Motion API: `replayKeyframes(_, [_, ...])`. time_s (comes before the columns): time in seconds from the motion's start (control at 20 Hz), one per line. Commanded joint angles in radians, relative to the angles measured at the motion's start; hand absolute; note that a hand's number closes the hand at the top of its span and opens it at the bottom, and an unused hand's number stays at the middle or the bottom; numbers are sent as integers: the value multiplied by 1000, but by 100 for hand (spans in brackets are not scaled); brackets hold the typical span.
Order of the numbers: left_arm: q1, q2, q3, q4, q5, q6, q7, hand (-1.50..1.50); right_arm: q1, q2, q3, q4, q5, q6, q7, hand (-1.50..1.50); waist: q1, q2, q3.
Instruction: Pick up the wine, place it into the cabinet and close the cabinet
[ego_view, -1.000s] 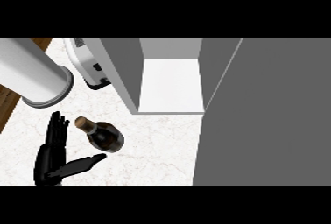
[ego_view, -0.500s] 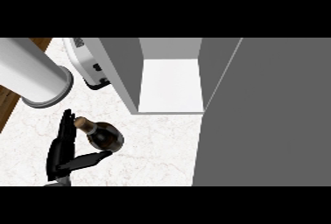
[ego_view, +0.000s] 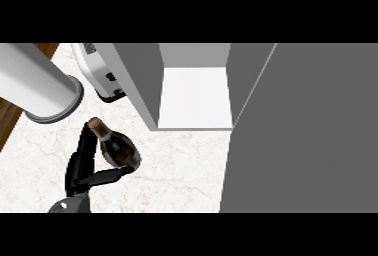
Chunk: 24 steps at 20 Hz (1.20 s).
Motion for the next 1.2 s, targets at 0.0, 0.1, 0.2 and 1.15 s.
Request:
replayKeyframes(0.0, [-27, -35, 3, 82, -6, 13, -65, -150, 86, -4, -25, -126, -85, 30, 12, -150, -2, 0, 0])
replayKeyframes(0.1, [-65, 18, 25, 165, 2, -50, -81, -150, 116, 21, -10, -66, -47, 70, -76, -150, -2, 0, 1])
replayKeyframes(0.2, [-136, 5, 43, 220, 26, -60, -58, -150, 41, -34, -81, -110, -133, 20, 42, -150, -5, 1, 0])
replayKeyframes(1.15, [-178, -50, 64, 511, 24, -185, -419, 150, 22, -33, -72, -91, -121, 7, 42, -150, -2, 0, 0])
